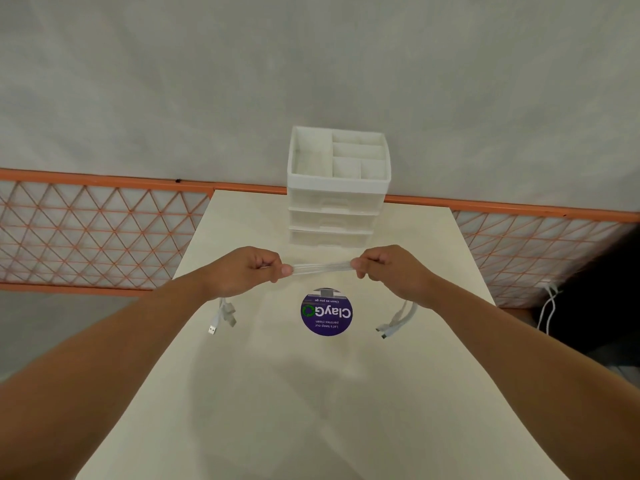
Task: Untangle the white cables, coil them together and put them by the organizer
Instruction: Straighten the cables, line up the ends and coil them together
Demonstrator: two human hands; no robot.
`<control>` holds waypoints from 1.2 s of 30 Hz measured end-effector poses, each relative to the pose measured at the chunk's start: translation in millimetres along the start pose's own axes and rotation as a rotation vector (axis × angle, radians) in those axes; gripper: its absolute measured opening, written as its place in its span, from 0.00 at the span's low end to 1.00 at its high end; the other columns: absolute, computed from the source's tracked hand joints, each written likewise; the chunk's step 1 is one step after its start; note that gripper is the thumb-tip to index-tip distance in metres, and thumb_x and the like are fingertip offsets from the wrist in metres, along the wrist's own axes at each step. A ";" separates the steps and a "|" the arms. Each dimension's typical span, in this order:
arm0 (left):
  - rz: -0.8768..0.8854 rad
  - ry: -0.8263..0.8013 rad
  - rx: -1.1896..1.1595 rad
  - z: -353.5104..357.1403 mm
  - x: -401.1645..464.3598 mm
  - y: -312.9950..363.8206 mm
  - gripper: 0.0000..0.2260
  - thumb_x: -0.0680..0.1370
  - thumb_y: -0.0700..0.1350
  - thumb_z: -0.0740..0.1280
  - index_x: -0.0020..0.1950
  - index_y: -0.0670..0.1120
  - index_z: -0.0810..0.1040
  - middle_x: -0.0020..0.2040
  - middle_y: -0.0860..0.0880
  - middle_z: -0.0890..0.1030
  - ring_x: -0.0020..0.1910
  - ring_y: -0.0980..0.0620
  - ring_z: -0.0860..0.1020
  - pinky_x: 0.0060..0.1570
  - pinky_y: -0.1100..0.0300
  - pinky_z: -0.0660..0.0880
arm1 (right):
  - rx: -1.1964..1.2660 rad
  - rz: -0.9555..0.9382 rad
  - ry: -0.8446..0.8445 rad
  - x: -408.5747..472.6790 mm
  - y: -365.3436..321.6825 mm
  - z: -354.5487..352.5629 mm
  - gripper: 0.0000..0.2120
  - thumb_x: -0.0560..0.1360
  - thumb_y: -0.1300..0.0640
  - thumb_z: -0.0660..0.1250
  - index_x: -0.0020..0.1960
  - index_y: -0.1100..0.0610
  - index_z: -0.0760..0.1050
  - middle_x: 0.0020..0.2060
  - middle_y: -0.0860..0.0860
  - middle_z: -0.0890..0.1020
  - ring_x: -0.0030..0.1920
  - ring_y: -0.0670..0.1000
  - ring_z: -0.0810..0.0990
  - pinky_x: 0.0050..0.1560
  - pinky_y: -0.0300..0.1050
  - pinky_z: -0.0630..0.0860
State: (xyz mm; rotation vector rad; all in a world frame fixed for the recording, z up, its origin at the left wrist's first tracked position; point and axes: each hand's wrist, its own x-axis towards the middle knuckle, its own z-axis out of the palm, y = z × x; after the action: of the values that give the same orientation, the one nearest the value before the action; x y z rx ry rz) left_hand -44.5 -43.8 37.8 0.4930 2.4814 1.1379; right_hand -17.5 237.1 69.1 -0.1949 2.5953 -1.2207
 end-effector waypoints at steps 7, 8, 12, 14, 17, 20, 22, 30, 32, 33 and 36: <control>-0.035 -0.089 -0.128 -12.6 14.1 21.8 0.19 0.74 0.58 0.62 0.44 0.43 0.83 0.39 0.46 0.86 0.42 0.45 0.81 0.56 0.55 0.73 | -0.003 -0.114 0.004 4.8 -34.8 -20.5 0.15 0.77 0.49 0.65 0.40 0.58 0.80 0.39 0.53 0.81 0.39 0.46 0.75 0.45 0.41 0.72; -0.026 -0.096 -0.146 -13.3 16.6 29.4 0.21 0.74 0.57 0.59 0.46 0.43 0.83 0.42 0.45 0.86 0.46 0.43 0.82 0.60 0.53 0.72 | -0.031 -0.129 0.006 5.5 -39.2 -23.2 0.15 0.77 0.48 0.65 0.40 0.58 0.80 0.40 0.54 0.81 0.40 0.46 0.75 0.46 0.42 0.72; 0.075 -0.149 -0.230 0.2 26.3 77.1 0.25 0.78 0.56 0.52 0.52 0.41 0.81 0.43 0.43 0.86 0.51 0.43 0.82 0.65 0.52 0.68 | -0.125 -0.186 -0.013 6.8 -54.0 -19.4 0.14 0.78 0.49 0.64 0.39 0.56 0.80 0.31 0.45 0.78 0.35 0.47 0.73 0.40 0.41 0.69; 0.128 -0.134 -0.268 9.0 31.6 100.4 0.25 0.78 0.55 0.53 0.50 0.35 0.78 0.38 0.42 0.83 0.43 0.44 0.82 0.58 0.53 0.72 | -0.070 -0.218 -0.043 7.7 -56.8 -14.7 0.12 0.79 0.55 0.62 0.42 0.59 0.82 0.31 0.43 0.82 0.37 0.46 0.78 0.44 0.39 0.72; 0.136 -0.080 -0.243 17.9 34.0 111.6 0.22 0.82 0.54 0.55 0.46 0.36 0.75 0.34 0.45 0.71 0.32 0.51 0.70 0.39 0.55 0.69 | -0.036 -0.174 0.003 6.8 -55.1 -20.8 0.10 0.77 0.58 0.63 0.44 0.60 0.82 0.32 0.48 0.81 0.33 0.45 0.76 0.41 0.41 0.72; 0.150 -0.091 -0.173 21.0 30.7 105.3 0.23 0.81 0.58 0.58 0.48 0.39 0.79 0.39 0.42 0.75 0.32 0.54 0.66 0.36 0.62 0.65 | -0.027 -0.094 -0.071 -0.8 -47.7 -29.3 0.12 0.77 0.55 0.64 0.43 0.60 0.81 0.28 0.47 0.80 0.25 0.41 0.70 0.32 0.34 0.67; 0.138 -0.082 -0.157 18.9 27.4 101.4 0.19 0.81 0.56 0.61 0.40 0.43 0.79 0.30 0.53 0.73 0.29 0.57 0.66 0.33 0.65 0.65 | 0.031 -0.068 -0.154 -6.9 -44.0 -34.2 0.10 0.77 0.55 0.66 0.46 0.61 0.82 0.31 0.48 0.83 0.26 0.42 0.71 0.30 0.33 0.69; 0.109 -0.067 -0.124 11.4 19.0 93.6 0.12 0.78 0.52 0.67 0.53 0.47 0.85 0.46 0.57 0.85 0.47 0.57 0.80 0.52 0.60 0.74 | -0.108 -0.093 -0.062 -10.1 -41.9 -31.5 0.10 0.76 0.52 0.66 0.45 0.58 0.81 0.32 0.49 0.84 0.24 0.39 0.72 0.29 0.28 0.67; 0.093 -0.064 -0.138 9.8 16.5 91.5 0.11 0.79 0.50 0.67 0.55 0.47 0.84 0.52 0.54 0.85 0.55 0.58 0.81 0.56 0.62 0.74 | -0.092 -0.116 -0.025 -10.2 -40.6 -28.8 0.11 0.76 0.51 0.67 0.43 0.59 0.81 0.29 0.47 0.82 0.25 0.38 0.72 0.30 0.26 0.67; 0.096 -0.069 -0.147 8.6 15.2 91.5 0.11 0.79 0.49 0.66 0.55 0.47 0.84 0.51 0.55 0.86 0.53 0.62 0.81 0.53 0.68 0.74 | -0.068 -0.118 -0.028 -10.8 -39.9 -28.7 0.11 0.76 0.51 0.67 0.43 0.59 0.81 0.30 0.47 0.82 0.26 0.39 0.72 0.31 0.27 0.67; 0.120 -0.064 -0.187 3.3 12.5 95.6 0.10 0.79 0.46 0.66 0.53 0.42 0.84 0.37 0.61 0.83 0.36 0.69 0.79 0.38 0.78 0.68 | 0.046 -0.120 -0.099 -14.8 -40.3 -31.0 0.08 0.76 0.55 0.67 0.49 0.59 0.82 0.39 0.49 0.86 0.30 0.44 0.71 0.34 0.34 0.69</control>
State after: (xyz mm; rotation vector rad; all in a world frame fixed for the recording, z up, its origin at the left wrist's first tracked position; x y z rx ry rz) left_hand -38.6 22.7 107.4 0.6201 2.2891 1.3633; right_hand -12.1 237.7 121.8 -0.3972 2.5000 -1.2751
